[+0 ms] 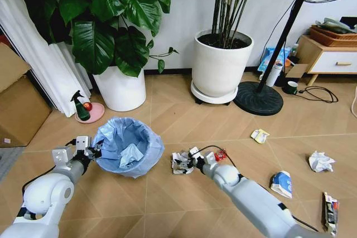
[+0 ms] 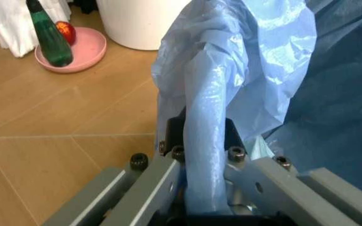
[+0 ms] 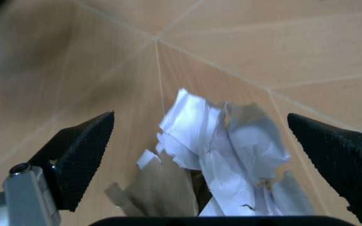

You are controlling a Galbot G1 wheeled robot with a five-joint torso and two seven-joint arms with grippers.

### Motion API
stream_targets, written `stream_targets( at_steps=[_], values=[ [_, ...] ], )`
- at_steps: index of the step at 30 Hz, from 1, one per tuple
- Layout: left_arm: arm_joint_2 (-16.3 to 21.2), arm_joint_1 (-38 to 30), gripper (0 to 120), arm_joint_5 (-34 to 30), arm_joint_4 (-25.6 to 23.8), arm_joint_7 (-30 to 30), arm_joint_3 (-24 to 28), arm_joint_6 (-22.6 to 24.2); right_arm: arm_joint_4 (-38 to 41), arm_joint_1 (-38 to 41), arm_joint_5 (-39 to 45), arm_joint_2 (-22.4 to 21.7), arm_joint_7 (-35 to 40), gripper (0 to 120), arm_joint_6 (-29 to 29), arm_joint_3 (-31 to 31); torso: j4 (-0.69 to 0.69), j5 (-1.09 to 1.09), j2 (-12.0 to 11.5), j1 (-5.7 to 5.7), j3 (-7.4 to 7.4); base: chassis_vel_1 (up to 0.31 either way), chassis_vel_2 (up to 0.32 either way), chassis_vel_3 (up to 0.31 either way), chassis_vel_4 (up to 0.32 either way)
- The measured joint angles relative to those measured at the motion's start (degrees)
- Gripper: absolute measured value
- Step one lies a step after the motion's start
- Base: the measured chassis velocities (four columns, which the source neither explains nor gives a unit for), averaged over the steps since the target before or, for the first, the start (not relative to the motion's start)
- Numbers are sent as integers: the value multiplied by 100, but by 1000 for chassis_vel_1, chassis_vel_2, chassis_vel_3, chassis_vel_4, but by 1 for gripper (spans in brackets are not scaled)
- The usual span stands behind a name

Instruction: Pick up the trash bin and place the garbage on the floor into it.

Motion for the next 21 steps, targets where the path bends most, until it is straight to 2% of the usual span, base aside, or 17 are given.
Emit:
stream_targets(
  at_steps=[12, 16, 20, 21],
  values=[
    [-7, -9, 0, 12, -11, 1, 29, -10, -906, 223, -396, 349, -166, 97, 112, 5, -1, 0, 0, 0, -1, 0, 0, 0, 0],
    [-17, -16, 0, 16, -11, 1, 55, -12, -1132, 245, -554, 439, -214, 88, 217, 34, -1, 0, 1, 0, -1, 0, 0, 0, 0],
    [-18, -18, 0, 18, -10, 0, 71, -12, -1252, 263, -628, 506, -221, 72, 248, 57, 0, 0, 1, 0, -1, 0, 0, 0, 0],
    [-18, -18, 0, 18, -10, 0, 71, -12, -1252, 263, -628, 506, -221, 72, 248, 57, 0, 0, 1, 0, -1, 0, 0, 0, 0]
  ],
)
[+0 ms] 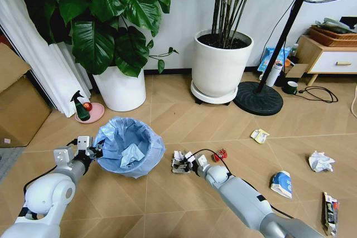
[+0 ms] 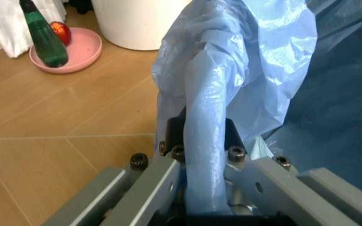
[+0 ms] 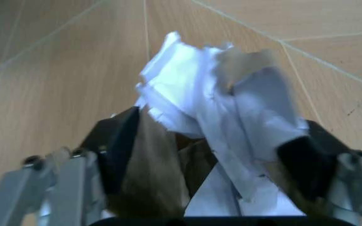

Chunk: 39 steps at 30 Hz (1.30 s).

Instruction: Pick up the trash bin and place the garbage on the floor into it.

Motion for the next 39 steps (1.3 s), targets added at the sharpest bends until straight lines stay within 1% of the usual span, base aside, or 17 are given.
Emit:
stream_targets(
  at_steps=[2, 4, 5, 6, 8, 9, 11, 12, 14, 17, 22, 24, 25, 27, 28, 31, 39],
  values=[
    [4, 3, 0, 1, 0, 0, 1, 0, -108, 12, -76, 47, -2, 59, 24, 50, 0, 0, 0, 0, 0, 0, 0, 0, 0],
    [12, 9, 0, 1, 0, 1, 0, 0, -158, 12, -125, 61, -2, 51, 46, 79, 0, 0, 0, 0, 0, 0, 0, 0, 0],
    [12, 9, 0, 1, 0, 1, 0, 0, -158, 12, -125, 61, -2, 51, 46, 79, 0, 0, 0, 0, 0, 0, 0, 0, 0],
    [16, 13, 0, 1, 0, 1, -1, 0, -168, 8, -142, 63, -1, 48, 50, 89, 0, 0, 0, 0, 0, 0, 0, 0, 0],
    [17, 18, 0, 1, 0, 2, -1, 0, -190, -12, -172, 71, 7, 38, 57, 115, 0, 0, 0, 0, 0, 0, 0, 0, 0],
    [17, 18, 0, 1, 0, 2, -1, 0, -190, -12, -172, 71, 7, 38, 57, 115, 0, 0, 0, 0, 0, 0, 0, 0, 0],
    [11, 23, 0, 2, 0, 2, 7, 0, -196, -33, -185, 85, 61, 27, 76, 181, 0, 0, 0, 0, 0, 0, 0, 0, 0],
    [11, 23, 0, 2, 0, 2, 7, 0, -196, -33, -185, 85, 61, 27, 76, 181, 0, 0, 0, 0, 0, 0, 0, 0, 0],
    [2, 31, 0, 10, 0, 3, 19, 0, -156, -57, -185, 83, 101, 19, 75, 263, 0, 0, 0, 0, 0, 0, 0, 0, 0],
    [1, 40, 0, 12, 0, 4, 21, 3, 70, -115, -130, 15, 177, 2, 41, 416, 0, 1, 0, 0, 0, 0, 0, 0, 0],
    [13, 41, 0, 12, 1, 6, 22, 9, 511, -208, 113, -155, 282, 0, -63, 533, 0, 1, 0, 0, 0, 0, 0, 0, 0],
    [21, 39, 0, 13, 6, 7, 21, 13, 910, -282, 370, -315, 371, 0, -171, 625, 0, 1, 0, 0, 0, 0, 0, 0, 0],
    [21, 39, 0, 13, 6, 7, 21, 13, 910, -282, 370, -315, 371, 0, -171, 625, 0, 1, 0, 0, 0, 0, 0, 0, 0],
    [29, 36, 0, 15, 20, 17, 25, 21, 1529, -317, 618, -531, 449, 0, -224, 857, 0, 2, 0, 0, 0, 0, 0, 0, 0],
    [29, 36, 0, 15, 20, 17, 25, 21, 1529, -317, 618, -531, 449, 0, -224, 857, 0, 2, 0, 0, 0, 0, 0, 0, 0],
    [31, 36, 0, 22, 40, 29, 40, 23, 2124, -125, 892, -764, 500, 0, -274, 1105, 0, 0, 0, -1, 0, 0, 0, 0, 0],
    [38, 52, 0, 26, 28, 49, 51, 34, 2876, 336, 1398, -1186, 659, 0, -477, 1090, 0, -1, 0, 0, 0, 0, 0, 0, 0]
  ],
)
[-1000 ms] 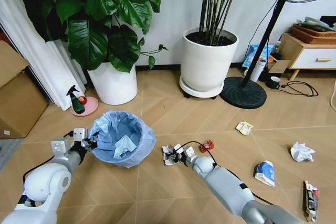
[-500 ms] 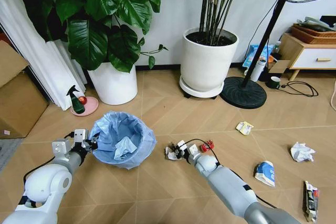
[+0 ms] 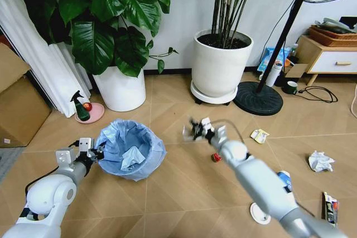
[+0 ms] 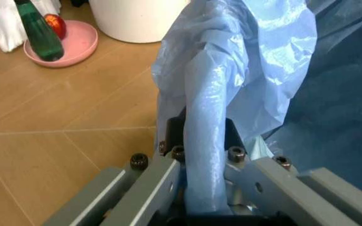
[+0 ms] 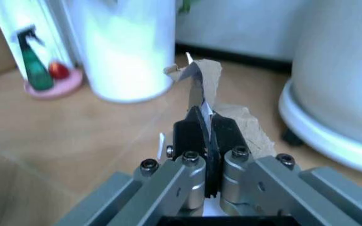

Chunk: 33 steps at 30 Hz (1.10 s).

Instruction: Pick up the trash bin and place the garbage on the floor into it.

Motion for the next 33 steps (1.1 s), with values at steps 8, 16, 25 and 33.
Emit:
stream_targets(
  at_steps=[8, 16, 25, 33],
  values=[
    [27, -20, 0, 7, 3, 36, 82, 41, 789, 473, 532, -227, 218, 0, -165, -369, 0, 2, 0, 0, 0, 0, 0, 0, 0],
    [194, -222, 0, -26, 162, 196, 305, 125, 1812, 1262, 1783, -197, 488, 0, -517, -1275, 1, -2, -1, 0, 0, 0, 0, 0, 0],
    [466, -950, 0, -439, 553, 222, 791, 244, 2453, 1479, 2377, -45, 688, 0, -728, -2173, 2, 0, -1, 0, 0, 0, 0, 0, 0],
    [541, -1407, 0, -702, 832, 174, 1006, 317, 2536, 1125, 2269, -358, 694, 0, -736, -2325, -3, 1, -1, 0, 0, 0, 0, 0, 0]
  ],
)
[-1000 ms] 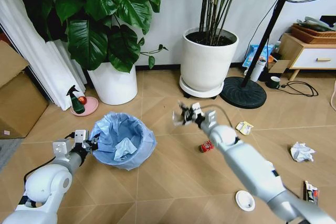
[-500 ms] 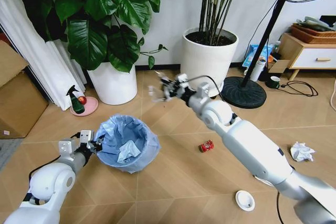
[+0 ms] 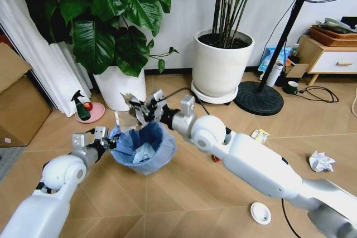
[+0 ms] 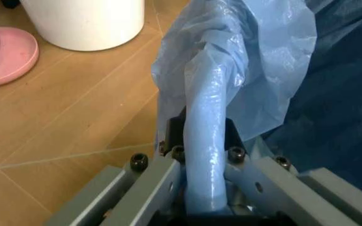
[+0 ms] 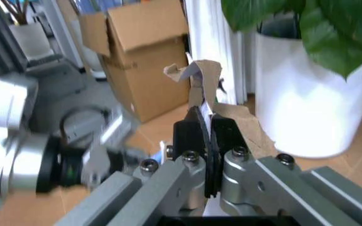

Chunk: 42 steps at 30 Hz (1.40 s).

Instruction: Pick up the trash bin and place the garbage on the floor into it.

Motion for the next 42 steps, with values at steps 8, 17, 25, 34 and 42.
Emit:
stream_targets(
  at_steps=[8, 17, 25, 34, 42],
  values=[
    [49, -6, 0, -38, 8, 7, 3, 14, -197, -107, -240, 53, -5, 7, 6, -100, 3, 1, 0, 0, 0, 0, 0, 0, 0],
    [57, 34, 0, -40, -10, 19, -30, 17, -253, -69, -290, 178, 5, 41, 24, -172, 4, 0, 0, 0, 0, 0, 0, 0, 0],
    [38, 37, 0, -34, -34, 22, -43, 17, -214, -48, -288, 177, 90, 70, 36, -122, 3, 0, 0, 0, 0, 0, 0, 0, 0],
    [-20, 148, 0, 30, -89, 38, -194, 4, -145, -484, -366, -206, 638, 99, -35, 945, 3, 1, 1, 0, 0, 0, 0, 0, 0],
    [-25, 283, 0, 85, -197, 72, -301, -17, -702, -1262, -914, -558, 877, 100, -51, 1989, 3, 2, 1, 0, 0, 0, 0, 0, 0]
  ],
)
